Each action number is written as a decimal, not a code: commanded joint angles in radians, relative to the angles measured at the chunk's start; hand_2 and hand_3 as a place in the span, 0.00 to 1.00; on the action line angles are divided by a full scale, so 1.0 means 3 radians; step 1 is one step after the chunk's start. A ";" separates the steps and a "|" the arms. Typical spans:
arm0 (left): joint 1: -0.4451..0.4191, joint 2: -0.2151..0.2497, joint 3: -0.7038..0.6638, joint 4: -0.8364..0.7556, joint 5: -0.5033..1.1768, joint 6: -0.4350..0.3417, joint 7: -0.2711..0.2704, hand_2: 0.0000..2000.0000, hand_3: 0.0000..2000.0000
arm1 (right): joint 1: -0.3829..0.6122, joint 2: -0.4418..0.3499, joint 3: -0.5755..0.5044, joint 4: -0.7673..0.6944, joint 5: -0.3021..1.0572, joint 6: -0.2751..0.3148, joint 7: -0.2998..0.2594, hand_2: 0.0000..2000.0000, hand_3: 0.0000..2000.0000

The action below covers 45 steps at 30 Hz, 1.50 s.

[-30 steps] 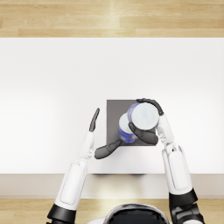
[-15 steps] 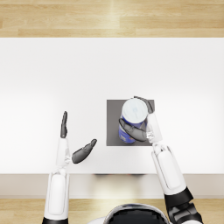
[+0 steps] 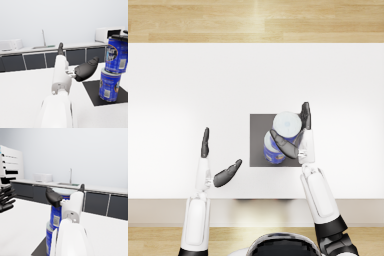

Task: Pick up the blue can on the left and place it in the middle, then pick up the blue can on the right and place it on top of the can in the middle

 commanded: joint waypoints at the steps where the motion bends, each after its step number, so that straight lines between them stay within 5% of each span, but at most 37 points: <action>1: 0.0026 0.0010 0.0018 0.0000 0.0000 0.0000 0.0000 0.00 0.00 | 0.0062 -0.0035 -0.0047 0.0135 0.0000 -0.0004 0.0001 0.00 0.00; 7: 0.0018 0.0035 0.0010 -0.0023 0.0000 0.0000 0.0000 0.00 0.00 | 0.0168 -0.0030 -0.0094 0.0230 0.0000 -0.0026 0.0000 0.00 0.00; 8: 0.0010 0.0038 0.0004 -0.0045 0.0000 0.0000 0.0000 0.00 0.00 | 0.0779 0.1076 0.1069 0.0241 0.0000 -0.0028 0.0001 0.00 0.00; 9: 0.0016 0.0044 -0.0001 -0.0052 0.0000 0.0000 0.0000 0.00 0.00 | 0.0282 0.0233 0.0132 0.0263 -0.0002 -0.0031 0.0002 0.00 0.00; 25: -0.0007 0.0108 0.0036 -0.0318 0.0000 0.0000 0.0000 0.00 0.00 | 0.0312 0.0143 -0.0358 0.0793 0.0001 -0.0017 0.0002 0.00 0.00; 34: 0.0411 0.0136 -0.0313 -0.0379 -0.0001 0.0000 0.0000 0.00 0.00 | 0.0203 0.0137 -0.1091 0.0996 -0.0001 -0.0023 0.0000 0.00 0.00; 35: 0.0437 0.0132 -0.0354 -0.0387 -0.0001 0.0000 0.0000 0.00 0.00 | 0.0179 0.0136 -0.1159 0.0994 -0.0001 0.0048 0.0057 0.00 0.00; 37: 0.0502 0.0119 -0.0444 -0.0382 -0.0001 0.0000 0.0000 0.00 0.00 | 0.0126 0.0133 -0.1269 0.1002 -0.0001 0.0578 0.0404 0.00 0.00; 39: 0.0579 0.0100 -0.0516 -0.0379 -0.0001 0.0000 0.0000 0.00 0.00 | 0.0078 0.0128 -0.1368 0.1024 -0.0001 0.0850 0.0623 0.00 0.00; 45: 0.0572 0.0104 -0.0551 -0.0386 -0.0001 0.0000 0.0000 0.00 0.00 | -0.0049 0.0115 -0.1387 0.0991 -0.0002 0.1098 0.0822 0.00 0.00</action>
